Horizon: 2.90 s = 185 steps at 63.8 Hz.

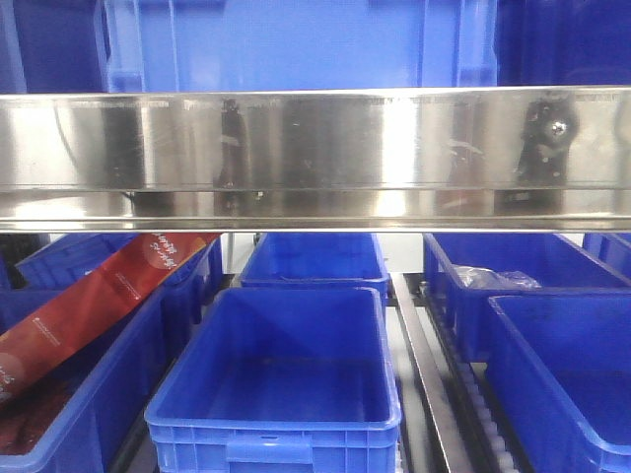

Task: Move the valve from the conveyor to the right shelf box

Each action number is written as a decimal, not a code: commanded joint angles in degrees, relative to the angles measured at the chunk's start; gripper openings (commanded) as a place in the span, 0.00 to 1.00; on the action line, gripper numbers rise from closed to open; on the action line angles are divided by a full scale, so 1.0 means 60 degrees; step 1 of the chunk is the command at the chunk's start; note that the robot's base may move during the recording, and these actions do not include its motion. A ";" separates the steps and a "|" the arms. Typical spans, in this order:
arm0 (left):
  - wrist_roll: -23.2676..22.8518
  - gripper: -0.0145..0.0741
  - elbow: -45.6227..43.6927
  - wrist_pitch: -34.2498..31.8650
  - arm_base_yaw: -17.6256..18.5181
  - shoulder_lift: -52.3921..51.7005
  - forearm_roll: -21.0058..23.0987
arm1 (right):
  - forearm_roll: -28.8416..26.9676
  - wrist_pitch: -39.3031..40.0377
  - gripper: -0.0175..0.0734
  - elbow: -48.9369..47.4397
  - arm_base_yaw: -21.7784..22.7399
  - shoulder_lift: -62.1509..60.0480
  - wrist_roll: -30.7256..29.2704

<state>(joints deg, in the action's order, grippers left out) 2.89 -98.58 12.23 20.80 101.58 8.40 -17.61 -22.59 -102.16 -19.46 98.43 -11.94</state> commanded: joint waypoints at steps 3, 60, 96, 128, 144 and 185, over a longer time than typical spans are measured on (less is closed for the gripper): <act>-0.0042 0.78 -0.0092 0.0544 0.0019 -0.0761 0.0078 | -0.0005 -0.0182 0.75 -0.0072 0.0011 -0.0630 -0.0026; 0.0423 0.04 0.7238 0.2816 -0.3454 -0.7912 0.0021 | 0.0461 0.0640 0.02 0.7501 0.1787 -0.6782 -0.0008; 0.0423 0.04 1.3998 -0.1692 -0.3454 -1.2516 0.0021 | 0.0641 0.4407 0.02 1.4324 0.1787 -1.1467 -0.0008; 0.0423 0.04 1.4021 -0.1714 -0.3454 -1.2516 0.0021 | 0.0641 0.4403 0.02 1.4350 0.1787 -1.1490 -0.0008; 0.0423 0.04 1.4019 -0.1697 -0.3454 -1.2516 0.0021 | 0.0641 0.4403 0.02 1.4350 0.1787 -1.1490 -0.0008; 0.0423 0.04 1.6430 -0.1311 -0.3532 -1.6930 -0.0760 | 0.0641 0.4424 0.02 1.4350 0.1787 -1.1490 -0.0008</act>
<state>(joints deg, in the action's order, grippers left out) 5.38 0.00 4.44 -0.36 0.41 4.15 -14.36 2.29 -16.15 -8.92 29.80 -11.94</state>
